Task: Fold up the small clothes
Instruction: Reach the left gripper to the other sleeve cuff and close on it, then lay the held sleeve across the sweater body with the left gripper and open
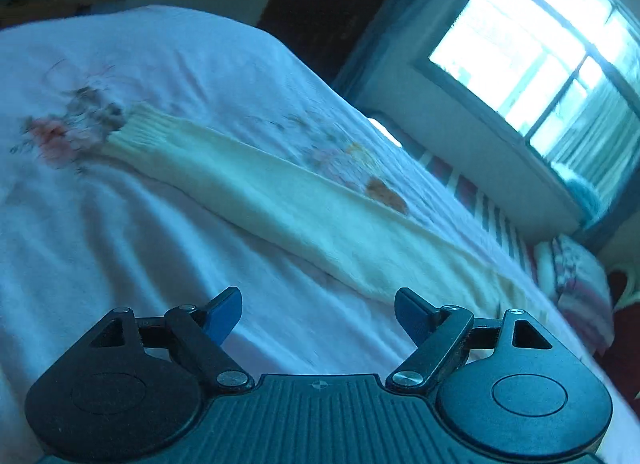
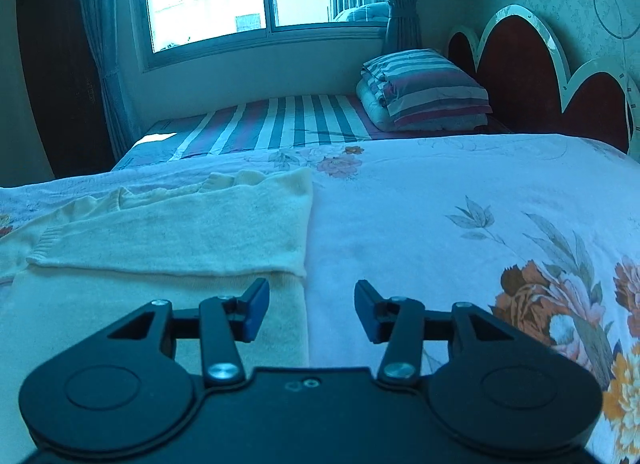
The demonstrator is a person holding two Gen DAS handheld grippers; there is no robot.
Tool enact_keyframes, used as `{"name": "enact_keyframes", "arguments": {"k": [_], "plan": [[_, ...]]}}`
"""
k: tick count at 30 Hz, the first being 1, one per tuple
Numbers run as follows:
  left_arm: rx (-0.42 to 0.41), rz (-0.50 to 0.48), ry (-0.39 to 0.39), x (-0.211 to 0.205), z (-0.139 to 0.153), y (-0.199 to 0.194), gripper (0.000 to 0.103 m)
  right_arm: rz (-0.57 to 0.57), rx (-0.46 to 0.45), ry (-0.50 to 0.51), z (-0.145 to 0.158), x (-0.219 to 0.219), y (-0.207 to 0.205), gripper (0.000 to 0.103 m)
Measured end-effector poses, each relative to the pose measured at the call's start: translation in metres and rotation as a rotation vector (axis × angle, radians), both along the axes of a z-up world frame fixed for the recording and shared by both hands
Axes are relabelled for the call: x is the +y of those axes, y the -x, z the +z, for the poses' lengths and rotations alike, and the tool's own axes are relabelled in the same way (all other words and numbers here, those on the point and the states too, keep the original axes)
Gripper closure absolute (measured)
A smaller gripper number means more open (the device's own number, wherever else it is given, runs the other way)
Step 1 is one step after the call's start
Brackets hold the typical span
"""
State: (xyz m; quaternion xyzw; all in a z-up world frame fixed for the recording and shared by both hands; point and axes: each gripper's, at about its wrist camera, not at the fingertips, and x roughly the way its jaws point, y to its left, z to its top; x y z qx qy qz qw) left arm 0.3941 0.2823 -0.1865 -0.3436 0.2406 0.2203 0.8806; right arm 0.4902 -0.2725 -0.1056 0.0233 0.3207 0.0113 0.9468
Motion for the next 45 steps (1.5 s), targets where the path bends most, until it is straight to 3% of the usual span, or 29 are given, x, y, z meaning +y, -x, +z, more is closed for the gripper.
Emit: {"name": "enact_keyframes", "arguments": {"k": [6,7,11,15,17,19,21,22,26,27,28,29,30,39,45], "plan": [[-0.08,0.16,0.182,0.086,-0.024,0.013,0.033,-0.017,0.01,-0.002,0.005,0.026,0.014,0.056],[-0.105,0.165,0.209,0.096,-0.03,0.012,0.037,-0.019,0.005,0.0,0.007,0.032,0.015,0.056],[-0.215,0.179,0.293,0.125,-0.046,0.006,0.038,-0.017,-0.022,0.007,0.018,0.055,0.02,0.056],[-0.279,0.158,0.333,0.132,-0.049,0.0,0.038,-0.012,-0.047,0.028,0.029,0.076,0.023,0.056],[-0.389,0.132,0.369,0.133,-0.046,0.007,0.038,-0.016,-0.055,0.033,0.033,0.083,0.024,0.056],[-0.386,0.121,0.326,0.135,-0.042,0.009,0.038,-0.023,-0.063,0.041,0.036,0.088,0.025,0.055],[-0.352,0.121,0.355,0.138,-0.053,0.006,0.038,-0.032,-0.059,0.041,0.036,0.091,0.024,0.055],[-0.325,0.124,0.348,0.139,-0.058,0.003,0.044,-0.038,-0.055,0.038,0.035,0.091,0.024,0.055],[-0.271,0.099,0.268,0.137,-0.054,-0.012,0.048,-0.066,-0.042,0.021,0.032,0.093,0.023,0.055],[-0.231,0.102,0.243,0.137,-0.053,-0.016,0.059,-0.074,-0.04,0.02,0.03,0.093,0.022,0.055],[-0.188,0.107,0.221,0.138,-0.052,-0.022,0.081,-0.082,-0.035,0.019,0.029,0.091,0.02,0.055],[-0.144,0.112,0.209,0.142,-0.054,-0.027,0.095,-0.09,-0.032,0.015,0.027,0.089,0.019,0.055],[-0.132,0.115,0.214,0.144,-0.055,-0.029,0.101,-0.104,-0.024,0.006,0.024,0.087,0.018,0.055],[-0.136,0.071,0.085,0.126,-0.034,-0.045,0.101,-0.183,0.034,0.008,-0.006,0.056,0.01,0.057],[-0.121,-0.222,-0.165,0.043,0.023,-0.106,0.101,-0.194,0.027,0.003,-0.009,0.034,0.012,0.056]]}}
